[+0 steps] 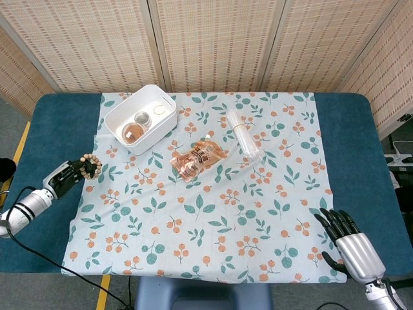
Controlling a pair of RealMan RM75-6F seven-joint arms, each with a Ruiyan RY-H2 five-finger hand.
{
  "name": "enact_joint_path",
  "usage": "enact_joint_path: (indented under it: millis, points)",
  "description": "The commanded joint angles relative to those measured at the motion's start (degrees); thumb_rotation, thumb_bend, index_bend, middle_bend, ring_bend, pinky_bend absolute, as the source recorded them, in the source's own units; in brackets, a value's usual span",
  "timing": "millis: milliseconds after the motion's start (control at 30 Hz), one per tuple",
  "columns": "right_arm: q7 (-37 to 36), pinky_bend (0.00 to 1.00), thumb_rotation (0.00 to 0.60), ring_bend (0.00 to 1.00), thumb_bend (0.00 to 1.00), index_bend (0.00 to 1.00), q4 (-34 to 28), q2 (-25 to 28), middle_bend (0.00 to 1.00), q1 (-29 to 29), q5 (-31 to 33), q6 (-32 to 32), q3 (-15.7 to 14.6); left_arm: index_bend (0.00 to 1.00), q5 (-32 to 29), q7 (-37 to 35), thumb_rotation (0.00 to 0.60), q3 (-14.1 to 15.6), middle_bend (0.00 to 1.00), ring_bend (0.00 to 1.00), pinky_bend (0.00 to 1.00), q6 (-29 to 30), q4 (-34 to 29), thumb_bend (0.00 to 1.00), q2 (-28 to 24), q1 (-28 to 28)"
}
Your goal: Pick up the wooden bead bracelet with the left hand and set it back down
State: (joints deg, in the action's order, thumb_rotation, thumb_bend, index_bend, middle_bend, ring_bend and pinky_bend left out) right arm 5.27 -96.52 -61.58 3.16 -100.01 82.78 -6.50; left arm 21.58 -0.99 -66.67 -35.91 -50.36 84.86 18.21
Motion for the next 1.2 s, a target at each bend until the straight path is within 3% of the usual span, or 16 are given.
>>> enact_joint_path:
  millis: [33,100,167,300,367,667,733,833,900,1033,1200]
  points:
    - [0.0,0.00,0.600,0.00,0.24,0.00,0.0,0.0,0.00,0.0,0.0,0.1,0.0,0.57,-0.1,0.0,0.347,-0.1,0.61,0.16,0.00,-0.1,-0.1,0.94,0.1,-0.1]
    - [0.0,0.00,0.600,0.00,0.24,0.00,0.0,0.0,0.00,-0.1,0.0,0.2,0.0,0.56,-0.6,-0.5,0.304,-0.2,0.60,0.16,0.00,-1.1,-0.1,1.00,0.1,-0.2]
    - [-0.1,0.00,0.600,0.00,0.24,0.00,0.0,0.0,0.00,-0.1,-0.1,0.3,0.1,0.55,-0.5,0.3,0.318,-0.5,0.57,0.15,0.00,-2.1,0.0,1.00,0.2,-0.3]
    - [-0.2,0.00,0.600,0.00,0.24,0.00,0.0,0.1,0.00,-0.2,-0.1,0.6,0.1,0.48,-0.1,3.0,0.565,-0.8,0.43,0.06,0.00,-5.2,0.7,1.00,0.2,-0.3]
    - [-0.4,0.00,0.600,0.00,0.24,0.00,0.0,0.1,0.00,-0.3,-0.3,0.8,0.1,0.45,-0.7,3.1,0.600,-0.9,0.40,0.04,0.00,-7.5,1.9,1.00,0.3,-0.1]
    - [-0.8,0.00,0.600,0.00,0.24,0.00,0.3,0.2,0.00,-0.5,-0.5,1.5,0.2,0.25,-2.0,4.7,0.600,-1.2,0.36,0.01,0.00,-11.7,5.8,1.00,1.0,1.0]
    - [-0.8,0.00,0.600,0.00,0.24,0.00,0.3,0.2,0.00,-0.5,-0.5,1.5,0.2,0.21,-2.0,5.4,0.600,-1.2,0.35,0.00,0.00,-11.6,6.0,0.91,1.1,1.1]
    - [-0.7,0.00,0.600,0.00,0.24,0.00,0.3,0.1,0.00,-0.4,-0.5,1.3,0.2,0.19,-1.6,6.5,0.600,-1.0,0.34,0.00,0.00,-10.7,5.6,0.66,1.1,1.0]
    - [-0.7,0.00,0.600,0.00,0.24,0.00,0.3,0.1,0.00,-0.4,-0.4,1.1,0.2,0.19,-1.3,7.4,0.600,-1.0,0.34,0.00,0.00,-9.6,4.9,0.58,1.0,0.7]
    - [-0.5,0.00,0.600,0.00,0.24,0.00,0.3,0.0,0.00,-0.3,-0.2,0.9,0.3,0.22,-0.1,11.2,0.600,-1.2,0.36,0.02,0.00,-5.8,1.7,0.51,1.2,-0.9]
    - [-0.3,0.00,0.600,0.00,0.24,0.00,0.3,-0.1,0.00,-0.2,-0.1,0.7,0.3,0.26,2.5,16.5,0.600,-0.8,0.40,0.05,0.00,-1.6,-4.6,0.49,1.4,-4.2]
